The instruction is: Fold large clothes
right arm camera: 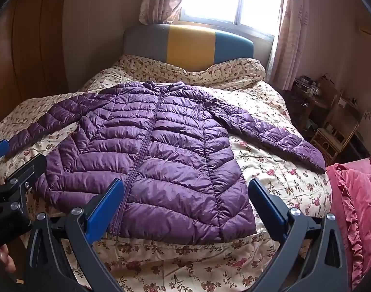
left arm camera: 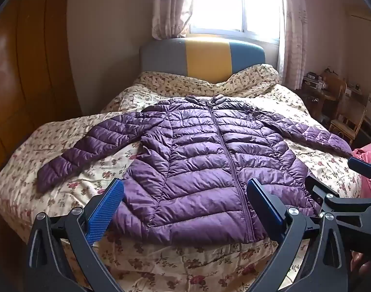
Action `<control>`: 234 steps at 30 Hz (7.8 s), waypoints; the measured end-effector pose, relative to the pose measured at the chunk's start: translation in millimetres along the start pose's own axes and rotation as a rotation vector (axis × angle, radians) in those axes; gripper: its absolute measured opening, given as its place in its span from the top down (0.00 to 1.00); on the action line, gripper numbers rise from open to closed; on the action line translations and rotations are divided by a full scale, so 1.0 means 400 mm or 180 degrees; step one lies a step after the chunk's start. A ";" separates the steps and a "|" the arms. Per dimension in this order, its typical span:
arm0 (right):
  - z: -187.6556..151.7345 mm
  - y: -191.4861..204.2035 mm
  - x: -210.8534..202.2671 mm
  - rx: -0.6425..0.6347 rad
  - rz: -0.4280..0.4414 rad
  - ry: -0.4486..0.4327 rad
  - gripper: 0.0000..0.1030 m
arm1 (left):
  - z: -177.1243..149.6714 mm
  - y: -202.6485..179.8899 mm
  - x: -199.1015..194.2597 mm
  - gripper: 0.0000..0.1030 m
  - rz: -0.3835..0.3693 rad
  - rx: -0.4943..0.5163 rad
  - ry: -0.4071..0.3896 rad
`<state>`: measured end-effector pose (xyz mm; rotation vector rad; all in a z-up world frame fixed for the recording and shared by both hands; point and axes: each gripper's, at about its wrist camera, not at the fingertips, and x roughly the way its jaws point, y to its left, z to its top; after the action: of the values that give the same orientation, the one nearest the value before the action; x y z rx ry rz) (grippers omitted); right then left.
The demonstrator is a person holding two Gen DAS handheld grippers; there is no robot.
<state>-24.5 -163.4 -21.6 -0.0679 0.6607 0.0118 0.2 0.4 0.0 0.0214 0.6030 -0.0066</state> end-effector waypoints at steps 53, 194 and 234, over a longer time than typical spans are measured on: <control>-0.003 0.035 0.127 -0.0193 -0.0004 0.0321 0.02 | -0.016 0.029 0.086 0.03 0.0095 -0.0047 0.0215; 0.492 0.161 0.943 -0.0747 0.0121 0.0739 0.94 | 0.252 0.203 0.868 0.03 -0.0511 -0.0563 0.0925; 0.393 -0.211 0.806 -0.0222 -0.0544 0.0734 0.06 | 0.341 0.039 0.957 0.34 -0.1050 -0.0701 0.1222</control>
<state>329.1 -240.5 -90.7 -0.1950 0.8831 -0.1396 393.0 12.9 -104.6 -0.2964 0.9827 -0.2606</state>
